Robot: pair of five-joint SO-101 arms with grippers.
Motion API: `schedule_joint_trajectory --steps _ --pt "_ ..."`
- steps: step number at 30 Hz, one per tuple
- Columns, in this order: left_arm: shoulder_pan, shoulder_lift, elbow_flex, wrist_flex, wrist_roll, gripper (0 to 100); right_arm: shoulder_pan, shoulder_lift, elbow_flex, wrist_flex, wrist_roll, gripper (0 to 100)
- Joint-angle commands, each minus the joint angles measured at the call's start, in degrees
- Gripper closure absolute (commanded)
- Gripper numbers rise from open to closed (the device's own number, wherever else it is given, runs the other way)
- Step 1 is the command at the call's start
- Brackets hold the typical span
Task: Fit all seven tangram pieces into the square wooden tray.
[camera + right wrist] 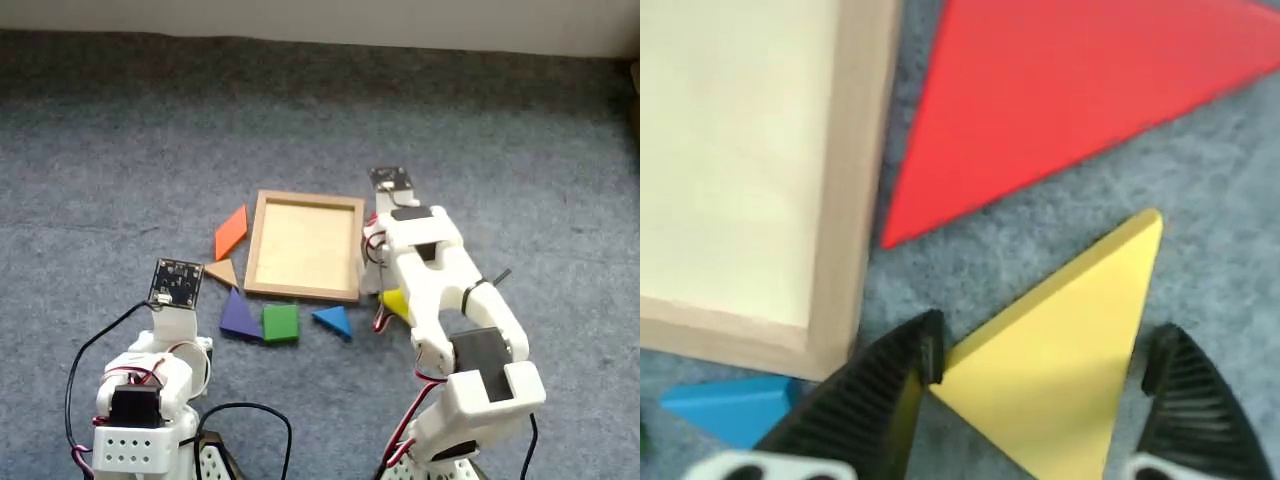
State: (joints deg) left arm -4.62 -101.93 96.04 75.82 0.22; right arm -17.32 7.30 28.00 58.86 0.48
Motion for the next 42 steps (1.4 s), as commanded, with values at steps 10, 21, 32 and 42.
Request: schedule_joint_trajectory --steps 10,21,32,42 --pt "-0.66 -1.71 1.10 0.18 0.44 99 0.31 -0.57 -1.80 1.89 2.37 59.8" --pt "-0.66 -1.71 1.10 0.18 0.44 99 -1.45 -0.48 -1.80 3.82 4.13 59.8" --pt "-0.66 -1.71 1.10 0.18 0.44 99 -2.59 -0.40 -2.15 5.85 5.63 59.8" --pt "-0.66 -1.71 1.10 0.18 0.44 99 0.31 -0.04 -1.80 5.76 6.07 59.8"
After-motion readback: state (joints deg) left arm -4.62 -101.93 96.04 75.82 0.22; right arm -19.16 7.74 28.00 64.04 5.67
